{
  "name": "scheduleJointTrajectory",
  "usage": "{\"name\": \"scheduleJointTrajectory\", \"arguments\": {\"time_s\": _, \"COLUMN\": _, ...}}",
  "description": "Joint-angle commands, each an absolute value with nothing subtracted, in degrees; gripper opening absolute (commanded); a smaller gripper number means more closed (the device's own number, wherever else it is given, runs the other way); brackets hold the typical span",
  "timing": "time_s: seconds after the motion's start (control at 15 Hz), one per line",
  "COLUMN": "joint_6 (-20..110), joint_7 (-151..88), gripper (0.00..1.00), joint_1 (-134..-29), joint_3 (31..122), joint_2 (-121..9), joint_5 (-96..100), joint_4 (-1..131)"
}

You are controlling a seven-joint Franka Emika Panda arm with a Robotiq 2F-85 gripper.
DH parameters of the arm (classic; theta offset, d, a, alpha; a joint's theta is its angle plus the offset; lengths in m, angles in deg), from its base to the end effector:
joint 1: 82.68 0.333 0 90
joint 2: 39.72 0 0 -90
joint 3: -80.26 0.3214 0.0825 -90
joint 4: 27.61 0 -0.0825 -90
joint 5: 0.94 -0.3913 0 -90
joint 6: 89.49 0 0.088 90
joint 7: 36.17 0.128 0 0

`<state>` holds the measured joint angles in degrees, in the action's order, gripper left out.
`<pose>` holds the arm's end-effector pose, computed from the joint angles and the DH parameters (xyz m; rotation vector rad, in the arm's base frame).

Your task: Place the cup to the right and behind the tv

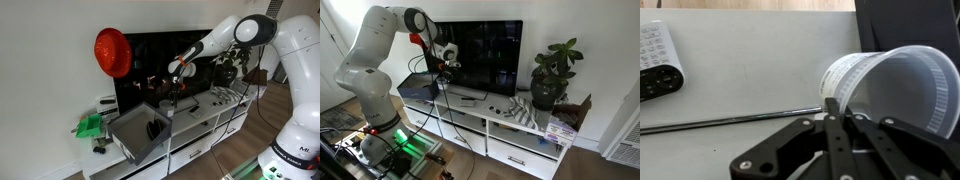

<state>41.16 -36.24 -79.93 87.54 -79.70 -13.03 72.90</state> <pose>0.6383 0.1179 0.1402 -2.9127 -0.0029 0.2776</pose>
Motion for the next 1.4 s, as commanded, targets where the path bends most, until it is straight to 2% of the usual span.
{"name": "scheduleJointTrajectory", "arguments": {"time_s": 0.0, "joint_6": 37.6, "joint_7": -37.0, "gripper": 0.04, "joint_1": -82.5, "joint_3": 86.5, "joint_2": -70.7, "joint_5": -13.7, "joint_4": 79.8}}
{"name": "scheduleJointTrajectory", "arguments": {"time_s": 0.67, "joint_6": 42.7, "joint_7": -48.3, "gripper": 0.04, "joint_1": -85.2, "joint_3": 80.7, "joint_2": -47.3, "joint_5": -3.0, "joint_4": 104.2}}
{"name": "scheduleJointTrajectory", "arguments": {"time_s": 1.07, "joint_6": 50.4, "joint_7": -55.7, "gripper": 0.03, "joint_1": -89.3, "joint_3": 76.4, "joint_2": -36.4, "joint_5": -9.1, "joint_4": 114.2}}
{"name": "scheduleJointTrajectory", "arguments": {"time_s": 1.33, "joint_6": 47.2, "joint_7": -57.7, "gripper": 0.02, "joint_1": -92.0, "joint_3": 70.8, "joint_2": -31.9, "joint_5": -17.3, "joint_4": 116.8}}
